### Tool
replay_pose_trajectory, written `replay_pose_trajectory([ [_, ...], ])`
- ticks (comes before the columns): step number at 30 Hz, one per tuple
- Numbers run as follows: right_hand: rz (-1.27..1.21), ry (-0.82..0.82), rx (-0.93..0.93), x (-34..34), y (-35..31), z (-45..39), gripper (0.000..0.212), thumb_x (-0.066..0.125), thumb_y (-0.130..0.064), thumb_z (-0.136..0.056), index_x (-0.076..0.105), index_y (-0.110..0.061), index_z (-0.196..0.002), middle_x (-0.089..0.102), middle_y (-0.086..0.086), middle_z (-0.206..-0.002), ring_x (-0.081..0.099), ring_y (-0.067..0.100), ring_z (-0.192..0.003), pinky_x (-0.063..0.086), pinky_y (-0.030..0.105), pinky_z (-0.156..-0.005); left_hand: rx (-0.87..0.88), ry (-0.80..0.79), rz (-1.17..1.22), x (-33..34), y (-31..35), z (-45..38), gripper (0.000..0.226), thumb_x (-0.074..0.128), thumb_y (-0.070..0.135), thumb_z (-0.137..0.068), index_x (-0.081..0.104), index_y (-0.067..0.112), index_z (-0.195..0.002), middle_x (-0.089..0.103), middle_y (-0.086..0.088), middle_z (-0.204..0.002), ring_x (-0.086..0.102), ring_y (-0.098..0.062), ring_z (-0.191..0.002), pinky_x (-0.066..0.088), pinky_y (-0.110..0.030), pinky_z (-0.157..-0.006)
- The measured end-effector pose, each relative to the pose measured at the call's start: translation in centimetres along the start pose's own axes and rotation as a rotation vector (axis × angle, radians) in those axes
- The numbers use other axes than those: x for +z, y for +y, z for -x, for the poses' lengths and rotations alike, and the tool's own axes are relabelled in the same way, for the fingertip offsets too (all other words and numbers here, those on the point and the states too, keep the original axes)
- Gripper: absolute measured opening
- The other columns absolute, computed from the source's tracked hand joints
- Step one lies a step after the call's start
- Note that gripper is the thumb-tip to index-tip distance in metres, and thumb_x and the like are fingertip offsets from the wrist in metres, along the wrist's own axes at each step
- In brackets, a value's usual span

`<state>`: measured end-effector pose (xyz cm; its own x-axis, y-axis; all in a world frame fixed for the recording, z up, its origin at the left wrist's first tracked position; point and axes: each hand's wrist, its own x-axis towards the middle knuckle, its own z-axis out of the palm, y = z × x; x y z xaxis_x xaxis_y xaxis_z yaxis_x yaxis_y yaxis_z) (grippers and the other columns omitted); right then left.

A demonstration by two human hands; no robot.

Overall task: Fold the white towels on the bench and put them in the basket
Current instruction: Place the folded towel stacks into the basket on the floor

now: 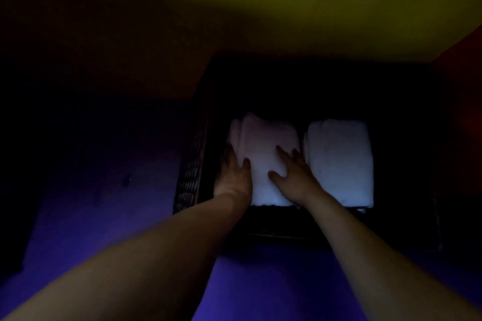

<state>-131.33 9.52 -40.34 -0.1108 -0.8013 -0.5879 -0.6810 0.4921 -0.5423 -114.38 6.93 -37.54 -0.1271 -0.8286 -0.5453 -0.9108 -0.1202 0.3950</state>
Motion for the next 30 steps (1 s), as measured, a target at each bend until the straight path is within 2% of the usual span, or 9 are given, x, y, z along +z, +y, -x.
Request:
replay_pose_trajectory([
  [2, 0.031, -0.014, -0.034, -0.3, -0.8, 1.5, 0.073, 0.051, -0.045, -0.1, 0.009, -0.041, -0.159, 0.008, 0.002, -0.17, 0.016, 0.023, -0.154, 0.017, 0.036, -0.124, 0.006, -0.086, -0.231, -0.9, 0.9, 1.0, 0.069, 0.044, 0.037, -0.105, 0.006, 0.025, -0.161, -0.007, -0.017, -0.167, 0.008, -0.037, -0.153, 0.019, -0.048, -0.122],
  [4, 0.03, 0.032, -0.059, -0.9, -1.8, 3.4, 0.072, 0.053, -0.039, -0.1, 0.013, -0.038, -0.16, 0.014, 0.002, -0.169, 0.021, 0.023, -0.152, 0.021, 0.036, -0.123, 0.078, -0.153, -0.378, -2.1, 1.4, 2.3, 0.069, 0.048, 0.029, -0.103, 0.009, 0.027, -0.161, -0.005, -0.017, -0.167, 0.011, -0.037, -0.152, 0.024, -0.047, -0.121],
  [7, 0.018, 0.167, -0.083, -2.4, -4.2, 6.7, 0.068, 0.054, -0.032, -0.099, 0.021, -0.035, -0.16, 0.023, 0.002, -0.166, 0.027, 0.021, -0.149, 0.025, 0.036, -0.122, 0.229, -0.134, -0.391, -5.3, 2.2, 5.1, 0.069, 0.053, 0.026, -0.1, 0.019, 0.024, -0.159, 0.004, -0.015, -0.168, 0.016, -0.035, -0.151, 0.027, -0.044, -0.119],
  [10, 0.04, 0.295, -0.148, -4.3, -7.5, 10.5, 0.064, 0.056, -0.027, -0.097, 0.033, -0.028, -0.157, 0.035, 0.005, -0.16, 0.036, 0.024, -0.143, 0.031, 0.041, -0.118, 0.304, -0.042, -0.338, -9.4, 2.8, 9.1, 0.065, 0.054, 0.03, -0.098, 0.027, 0.024, -0.157, 0.016, -0.012, -0.166, 0.021, -0.034, -0.149, 0.027, -0.043, -0.116],
  [15, 0.046, 0.387, -0.249, -7.2, -15.0, 17.0, 0.058, 0.058, -0.024, -0.093, 0.045, -0.02, -0.15, 0.046, 0.004, -0.153, 0.041, 0.023, -0.139, 0.034, 0.039, -0.114, 0.373, 0.166, -0.233, -17.9, 2.6, 15.6, 0.056, 0.058, 0.03, -0.087, 0.054, 0.019, -0.142, 0.047, -0.015, -0.15, 0.045, -0.039, -0.134, 0.042, -0.05, -0.104],
  [19, 0.046, 0.412, -0.39, -9.1, -22.3, 22.0, 0.06, 0.057, -0.024, -0.09, 0.047, -0.019, -0.149, 0.047, 0.006, -0.152, 0.043, 0.025, -0.14, 0.039, 0.047, -0.112, 0.384, 0.289, -0.2, -25.9, 1.7, 20.9, 0.053, 0.048, 0.035, -0.09, 0.057, 0.017, -0.139, 0.05, -0.013, -0.148, 0.048, -0.039, -0.133, 0.046, -0.05, -0.102],
  [25, 0.054, 0.382, -0.506, -10.1, -34.8, 27.4, 0.057, 0.062, -0.02, -0.093, 0.047, -0.02, -0.148, 0.046, 0.007, -0.151, 0.043, 0.024, -0.137, 0.039, 0.046, -0.111, 0.32, 0.447, -0.123, -36.1, -2.8, 27.2, 0.049, 0.056, 0.03, -0.09, 0.059, 0.017, -0.137, 0.051, -0.01, -0.147, 0.048, -0.035, -0.134, 0.042, -0.047, -0.105],
  [30, 0.028, 0.306, -0.608, -7.3, -44.8, 29.7, 0.056, 0.059, -0.024, -0.094, 0.047, -0.022, -0.148, 0.046, 0.004, -0.151, 0.044, 0.021, -0.137, 0.038, 0.043, -0.113, 0.228, 0.561, -0.055, -42.8, -8.3, 30.6, 0.044, 0.059, 0.027, -0.09, 0.061, 0.018, -0.134, 0.053, -0.008, -0.144, 0.049, -0.031, -0.133, 0.041, -0.044, -0.107],
])
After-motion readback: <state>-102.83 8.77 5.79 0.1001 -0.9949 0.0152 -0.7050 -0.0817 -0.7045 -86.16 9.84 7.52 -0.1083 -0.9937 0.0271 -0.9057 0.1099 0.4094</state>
